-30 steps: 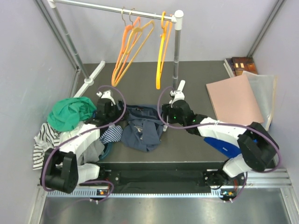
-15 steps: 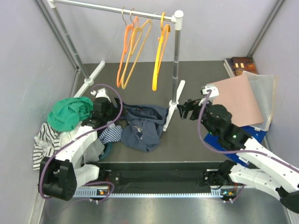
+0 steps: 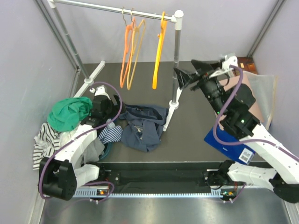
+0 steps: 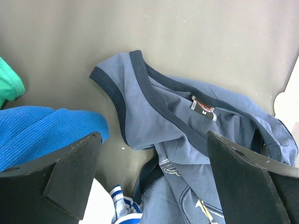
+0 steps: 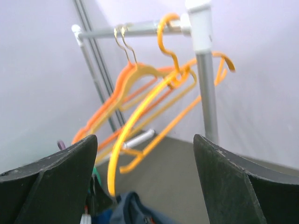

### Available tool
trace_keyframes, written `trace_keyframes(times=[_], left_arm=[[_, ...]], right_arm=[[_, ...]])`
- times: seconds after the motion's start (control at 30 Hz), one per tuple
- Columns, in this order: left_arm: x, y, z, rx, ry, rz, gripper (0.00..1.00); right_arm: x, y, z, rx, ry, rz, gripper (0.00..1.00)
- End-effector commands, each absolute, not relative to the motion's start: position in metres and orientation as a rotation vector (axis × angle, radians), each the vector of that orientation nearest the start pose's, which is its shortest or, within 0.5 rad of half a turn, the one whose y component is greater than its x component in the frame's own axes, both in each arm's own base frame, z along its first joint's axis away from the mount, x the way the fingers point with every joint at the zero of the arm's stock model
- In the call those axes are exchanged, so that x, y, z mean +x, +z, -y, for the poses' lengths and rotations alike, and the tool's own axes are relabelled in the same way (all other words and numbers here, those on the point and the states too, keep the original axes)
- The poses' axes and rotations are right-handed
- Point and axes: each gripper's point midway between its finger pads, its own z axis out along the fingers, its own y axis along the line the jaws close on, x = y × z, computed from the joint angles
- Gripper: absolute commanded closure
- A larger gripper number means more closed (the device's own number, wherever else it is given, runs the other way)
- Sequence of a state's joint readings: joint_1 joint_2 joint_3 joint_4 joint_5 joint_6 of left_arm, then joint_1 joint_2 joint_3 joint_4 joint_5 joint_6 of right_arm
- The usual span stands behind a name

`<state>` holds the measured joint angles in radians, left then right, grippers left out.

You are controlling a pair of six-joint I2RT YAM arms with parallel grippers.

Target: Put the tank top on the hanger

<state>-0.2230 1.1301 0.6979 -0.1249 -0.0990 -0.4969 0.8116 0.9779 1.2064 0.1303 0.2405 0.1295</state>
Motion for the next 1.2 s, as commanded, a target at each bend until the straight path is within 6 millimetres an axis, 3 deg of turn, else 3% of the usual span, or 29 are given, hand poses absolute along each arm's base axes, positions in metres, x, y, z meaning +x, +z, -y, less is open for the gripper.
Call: trace_keyframes(times=[0.0, 0.13, 0.33, 0.37, 0.57, 0.9, 1.03, 1.13, 1.17], left_arm=[[0.345, 0.16, 0.073, -0.349, -0.305, -2.04, 0.01], [0.346, 0.163, 0.071, -0.34, -0.29, -2.032, 0.01], [0.345, 0.16, 0.071, -0.336, -0.281, -2.04, 0.01], [0.345, 0.16, 0.07, -0.335, -0.279, -2.038, 0.01], [0.344, 0.158, 0.069, -0.336, -0.274, -2.039, 0.01], [0.343, 0.158, 0.069, -0.335, -0.275, -2.036, 0.01], [0.342, 0.158, 0.068, -0.336, -0.272, -2.034, 0.01], [0.342, 0.157, 0.068, -0.338, -0.271, -2.035, 0.01], [0.342, 0.157, 0.068, -0.34, -0.271, -2.031, 0.01]], right_arm=[[0.267, 0.546, -0.246, -0.236, 0.722, -1.114, 0.17], [0.291, 0.553, -0.274, -0.266, 0.71, -1.161, 0.17], [0.323, 0.542, -0.296, -0.271, 0.619, -1.292, 0.17], [0.327, 0.53, -0.296, -0.268, 0.571, -1.349, 0.17], [0.347, 0.505, -0.297, -0.258, 0.366, -1.493, 0.19], [0.353, 0.48, -0.295, -0.266, 0.246, -1.59, 0.27], [0.353, 0.473, -0.293, -0.273, 0.228, -1.617, 0.41], [0.351, 0.474, -0.291, -0.273, 0.231, -1.617, 0.61], [0.351, 0.474, -0.293, -0.282, 0.24, -1.615, 0.72]])
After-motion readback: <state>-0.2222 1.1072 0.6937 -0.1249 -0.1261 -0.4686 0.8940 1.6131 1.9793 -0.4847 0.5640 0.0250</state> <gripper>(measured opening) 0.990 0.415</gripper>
